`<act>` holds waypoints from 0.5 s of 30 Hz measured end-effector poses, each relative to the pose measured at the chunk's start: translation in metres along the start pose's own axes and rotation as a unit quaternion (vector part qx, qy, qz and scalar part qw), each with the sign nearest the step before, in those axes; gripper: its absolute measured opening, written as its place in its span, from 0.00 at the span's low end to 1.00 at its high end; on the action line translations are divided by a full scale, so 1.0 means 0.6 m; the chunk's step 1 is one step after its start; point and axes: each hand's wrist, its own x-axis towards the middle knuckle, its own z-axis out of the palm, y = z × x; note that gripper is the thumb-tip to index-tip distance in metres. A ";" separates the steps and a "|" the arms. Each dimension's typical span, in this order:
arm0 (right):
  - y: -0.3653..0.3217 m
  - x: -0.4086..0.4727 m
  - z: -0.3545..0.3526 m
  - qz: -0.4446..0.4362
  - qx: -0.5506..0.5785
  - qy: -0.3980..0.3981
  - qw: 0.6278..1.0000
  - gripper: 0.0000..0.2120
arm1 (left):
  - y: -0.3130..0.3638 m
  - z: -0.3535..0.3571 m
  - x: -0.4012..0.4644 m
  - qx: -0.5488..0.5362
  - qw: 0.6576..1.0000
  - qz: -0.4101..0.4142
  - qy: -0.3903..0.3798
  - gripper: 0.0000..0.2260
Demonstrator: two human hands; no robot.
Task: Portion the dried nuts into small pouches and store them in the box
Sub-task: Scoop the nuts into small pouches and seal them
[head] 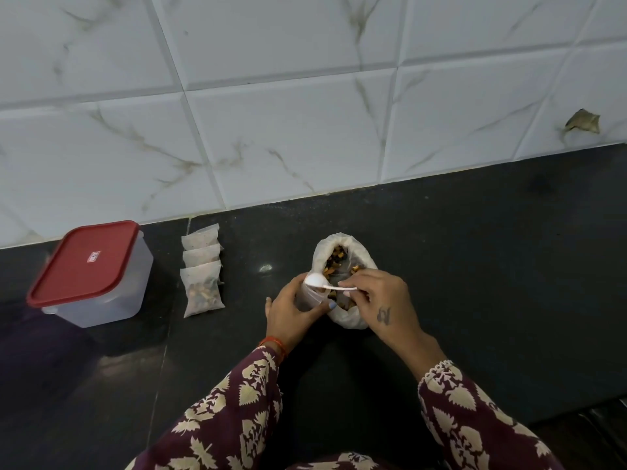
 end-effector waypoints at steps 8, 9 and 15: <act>0.005 -0.010 0.008 0.004 0.006 0.043 0.999 0.08 | -0.001 0.001 -0.003 -0.024 1.000 -0.001 0.009 0.26; 0.005 -0.011 0.008 0.004 0.002 0.045 0.999 0.08 | -0.001 0.001 -0.003 -0.021 1.000 0.001 0.009 0.27; 0.006 -0.010 0.008 0.105 0.039 0.005 0.994 0.08 | -0.006 0.006 -0.001 -0.025 1.000 0.004 0.002 0.29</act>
